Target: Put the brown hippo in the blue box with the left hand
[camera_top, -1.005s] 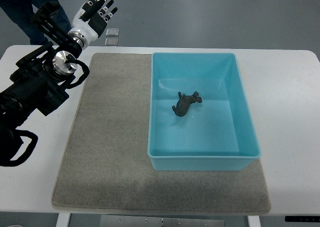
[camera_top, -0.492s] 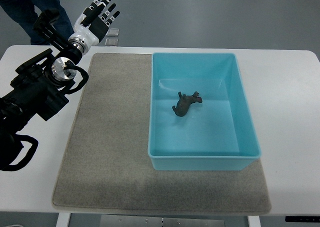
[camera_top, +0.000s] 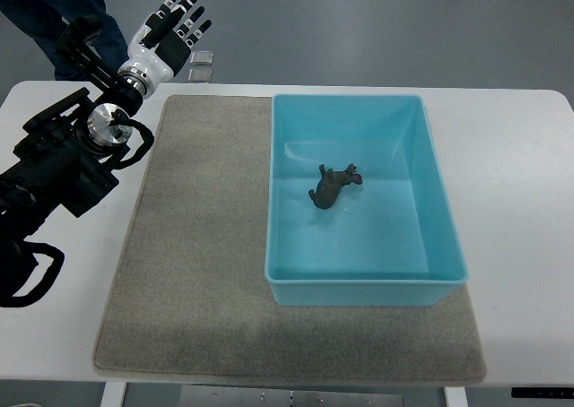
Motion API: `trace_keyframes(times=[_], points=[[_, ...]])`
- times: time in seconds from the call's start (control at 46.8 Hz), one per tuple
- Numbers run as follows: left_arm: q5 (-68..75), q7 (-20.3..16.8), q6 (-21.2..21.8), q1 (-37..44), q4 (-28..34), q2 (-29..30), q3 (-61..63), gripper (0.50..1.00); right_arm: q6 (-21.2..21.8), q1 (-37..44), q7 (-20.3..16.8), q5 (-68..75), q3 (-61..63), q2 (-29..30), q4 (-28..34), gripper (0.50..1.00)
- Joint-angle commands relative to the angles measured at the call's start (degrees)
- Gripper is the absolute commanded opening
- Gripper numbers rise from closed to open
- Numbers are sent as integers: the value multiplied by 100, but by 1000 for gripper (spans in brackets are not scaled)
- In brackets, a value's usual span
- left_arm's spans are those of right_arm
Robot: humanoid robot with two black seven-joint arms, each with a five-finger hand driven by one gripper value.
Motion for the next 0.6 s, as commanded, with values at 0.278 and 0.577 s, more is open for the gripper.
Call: trace_keyframes(times=[0.278,0.577], points=[[9,0,-18,15,-17,-8,9,996,0,7,0,0,0,0,0,936],[35,0,-62,15,27,1,17,996,88,7,0,-35,0,0,97,936]])
